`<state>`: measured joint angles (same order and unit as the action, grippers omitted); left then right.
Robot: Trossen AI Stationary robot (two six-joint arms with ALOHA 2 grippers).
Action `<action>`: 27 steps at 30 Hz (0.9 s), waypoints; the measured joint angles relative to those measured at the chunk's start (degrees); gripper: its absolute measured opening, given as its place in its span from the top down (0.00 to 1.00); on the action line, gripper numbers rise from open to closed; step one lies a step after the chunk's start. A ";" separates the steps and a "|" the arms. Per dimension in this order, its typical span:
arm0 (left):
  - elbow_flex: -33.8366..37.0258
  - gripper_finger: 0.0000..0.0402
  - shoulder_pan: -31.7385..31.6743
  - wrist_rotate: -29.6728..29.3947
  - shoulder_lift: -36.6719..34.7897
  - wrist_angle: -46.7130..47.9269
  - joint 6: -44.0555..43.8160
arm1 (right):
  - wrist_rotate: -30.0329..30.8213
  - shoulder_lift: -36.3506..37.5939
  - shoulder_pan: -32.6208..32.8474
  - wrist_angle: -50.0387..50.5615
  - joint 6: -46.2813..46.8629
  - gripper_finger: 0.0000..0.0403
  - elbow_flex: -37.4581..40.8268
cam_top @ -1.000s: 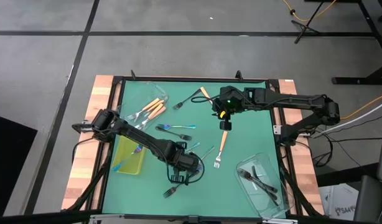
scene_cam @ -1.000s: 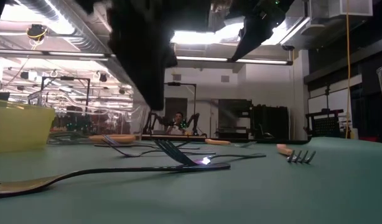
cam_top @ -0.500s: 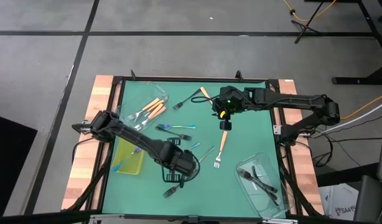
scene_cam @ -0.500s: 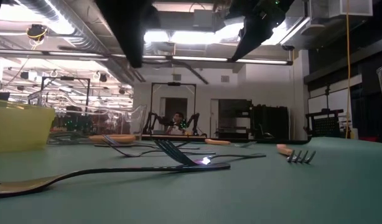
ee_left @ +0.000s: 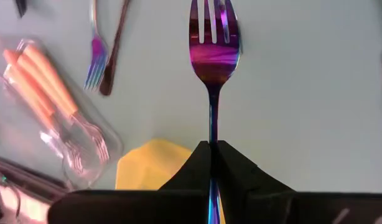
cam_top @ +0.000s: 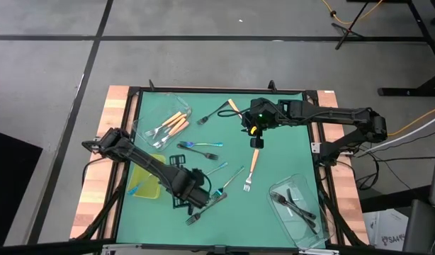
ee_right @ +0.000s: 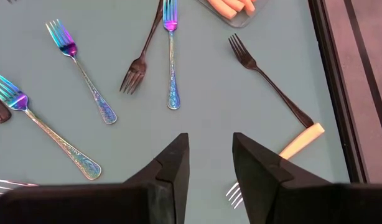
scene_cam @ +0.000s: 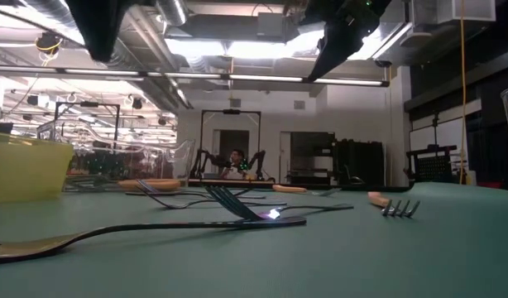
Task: Sort silverware by color (type)
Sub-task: Put the blue fork in the yellow bin
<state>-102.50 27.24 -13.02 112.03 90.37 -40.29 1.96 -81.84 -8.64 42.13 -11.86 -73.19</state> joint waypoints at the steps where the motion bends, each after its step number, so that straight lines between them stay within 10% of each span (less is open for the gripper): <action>1: 0.08 0.99 0.27 -0.18 -0.75 -0.19 -0.13 | 0.00 0.00 0.01 0.00 0.00 0.72 0.00; 18: 3.17 0.99 5.31 -7.63 -12.82 -0.42 -23.41 | 0.00 0.00 0.00 0.00 0.00 0.72 0.00; 27: 21.02 0.99 6.57 5.78 -19.39 -0.28 -41.40 | 0.01 0.00 0.01 0.00 -0.13 0.72 0.00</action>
<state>-81.48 33.81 -7.24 92.64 90.08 -81.69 1.97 -81.84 -8.64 42.13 -11.99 -73.19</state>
